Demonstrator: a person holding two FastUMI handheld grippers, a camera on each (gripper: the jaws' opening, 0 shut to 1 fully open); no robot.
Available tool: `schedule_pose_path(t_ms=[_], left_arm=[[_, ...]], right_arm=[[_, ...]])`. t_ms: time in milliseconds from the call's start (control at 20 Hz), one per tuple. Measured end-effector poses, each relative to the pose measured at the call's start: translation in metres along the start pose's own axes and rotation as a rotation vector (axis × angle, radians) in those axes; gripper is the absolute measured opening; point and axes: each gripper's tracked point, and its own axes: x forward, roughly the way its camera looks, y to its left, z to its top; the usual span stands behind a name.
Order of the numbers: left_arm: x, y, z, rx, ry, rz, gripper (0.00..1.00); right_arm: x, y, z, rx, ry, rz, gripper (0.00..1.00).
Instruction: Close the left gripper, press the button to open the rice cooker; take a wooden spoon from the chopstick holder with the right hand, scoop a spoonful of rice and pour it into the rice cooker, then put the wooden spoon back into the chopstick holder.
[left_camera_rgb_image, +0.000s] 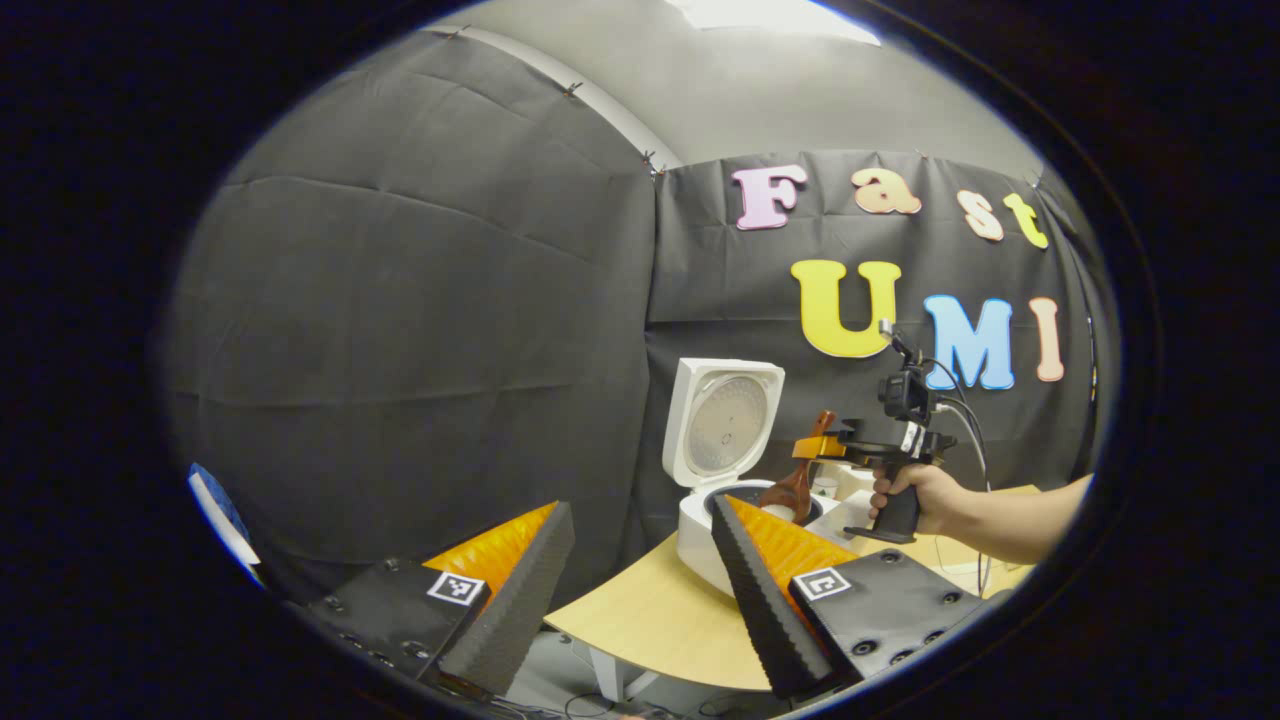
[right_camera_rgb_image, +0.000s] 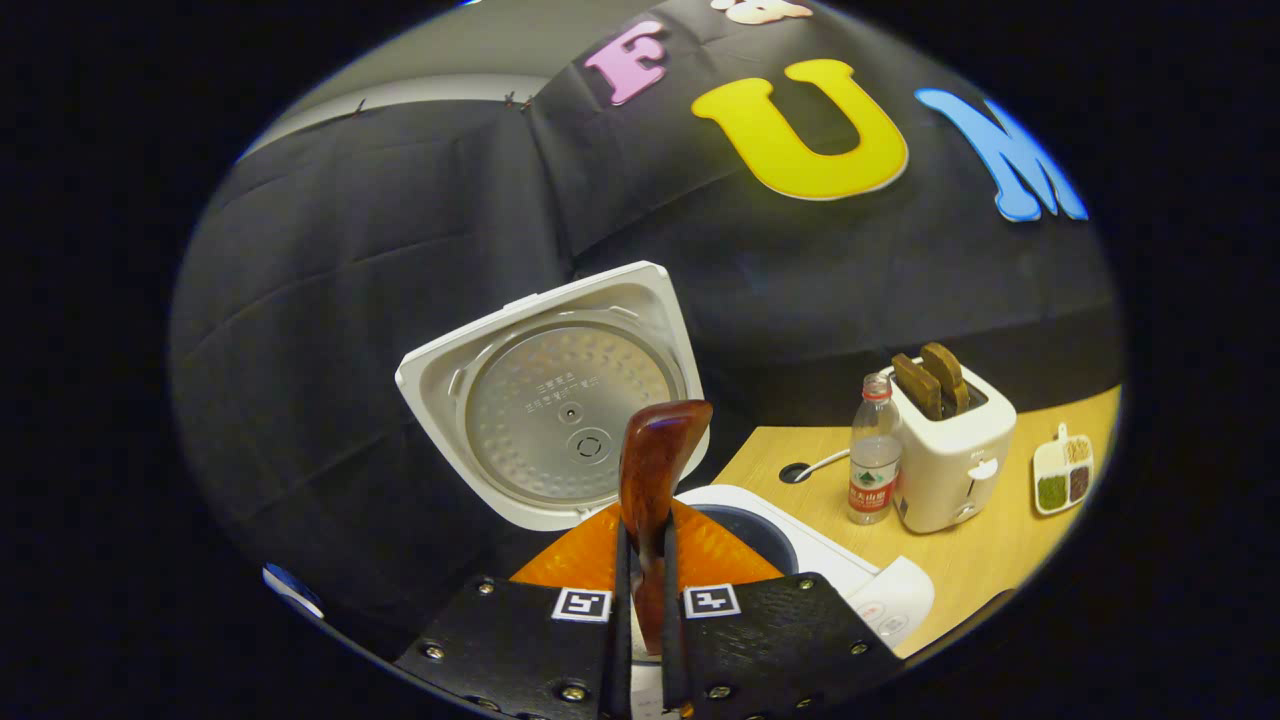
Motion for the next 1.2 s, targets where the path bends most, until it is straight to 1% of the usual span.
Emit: schedule_pose_path(t_ms=[150, 200, 350, 400, 500, 550, 600, 700, 750, 800, 1000, 1200], left_arm=[[0.002, 0.000, 0.001, -0.010, -0.003, 0.005, 0.96], [0.002, 0.001, 0.001, -0.014, -0.005, 0.007, 0.97], [0.002, 0.002, -0.001, -0.017, -0.010, 0.014, 0.96], [0.002, 0.003, -0.001, -0.019, -0.009, 0.017, 0.96], [0.002, 0.003, -0.004, -0.027, -0.007, 0.021, 0.97], [0.002, 0.003, -0.003, -0.030, -0.008, 0.023, 0.96], [0.002, 0.004, -0.002, -0.031, -0.009, 0.026, 0.96], [0.001, 0.005, 0.000, -0.029, -0.014, 0.028, 0.97], [0.001, 0.006, 0.002, -0.026, -0.017, 0.029, 0.97], [0.002, 0.007, 0.004, -0.022, -0.020, 0.030, 0.96], [-0.002, 0.009, 0.012, -0.007, -0.032, 0.033, 0.97], [0.003, -0.003, 0.024, 0.004, -0.040, 0.016, 0.97]], right_arm=[[0.002, 0.002, 0.006, -0.174, -0.004, -0.024, 0.12], [0.003, 0.003, 0.009, -0.242, -0.007, -0.034, 0.12], [0.001, 0.007, 0.016, -0.476, -0.036, -0.065, 0.12], [0.001, 0.011, 0.020, -0.538, -0.049, -0.073, 0.12], [0.001, 0.010, 0.016, -0.592, -0.056, -0.081, 0.12], [-0.001, 0.010, 0.015, -0.589, -0.057, -0.083, 0.12], [-0.002, 0.010, 0.014, -0.566, -0.051, -0.082, 0.12], [0.001, 0.004, 0.013, -0.462, -0.041, -0.073, 0.12], [0.002, 0.001, 0.014, -0.385, -0.037, -0.069, 0.12], [0.002, -0.005, 0.016, -0.287, -0.041, -0.071, 0.12], [-0.003, -0.028, 0.025, 0.118, -0.050, -0.073, 0.12], [-0.022, -0.050, 0.034, 0.419, -0.087, -0.079, 0.12]])
